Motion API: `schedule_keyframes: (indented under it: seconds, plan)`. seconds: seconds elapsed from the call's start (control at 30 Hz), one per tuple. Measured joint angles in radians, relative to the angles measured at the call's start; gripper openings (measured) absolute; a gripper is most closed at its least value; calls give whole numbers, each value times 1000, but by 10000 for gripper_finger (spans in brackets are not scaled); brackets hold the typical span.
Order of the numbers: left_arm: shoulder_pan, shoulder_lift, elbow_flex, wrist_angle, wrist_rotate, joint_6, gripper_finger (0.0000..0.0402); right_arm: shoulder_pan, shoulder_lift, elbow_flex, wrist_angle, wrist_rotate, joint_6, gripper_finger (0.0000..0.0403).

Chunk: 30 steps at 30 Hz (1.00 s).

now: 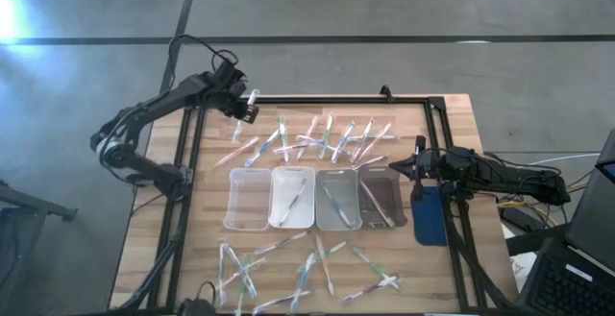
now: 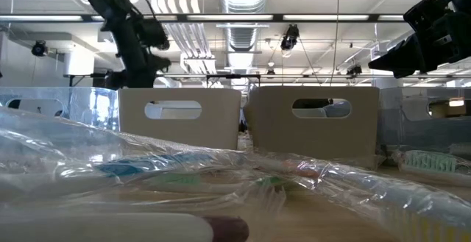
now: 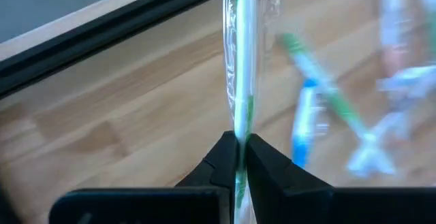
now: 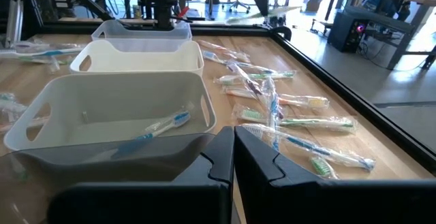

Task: Pick & Place Toothbrushes
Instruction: Put the green toothbrush into the transparent bin

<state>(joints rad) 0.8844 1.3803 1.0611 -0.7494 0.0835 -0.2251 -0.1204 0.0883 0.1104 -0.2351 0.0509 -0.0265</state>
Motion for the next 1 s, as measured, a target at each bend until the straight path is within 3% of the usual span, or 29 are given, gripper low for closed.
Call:
schedule_keyframes:
  seconds: [0.3,0.57,1.0]
  plan:
    - [-187,-150,1,26,12,-105,25,0,0,0,0,0,0,8]
    - [-392,-194,1,34,2,-219,25,0,0,0,0,0,0,8]
    - [-727,-193,1,0,-180,-419,25,0,0,0,0,0,0,8]
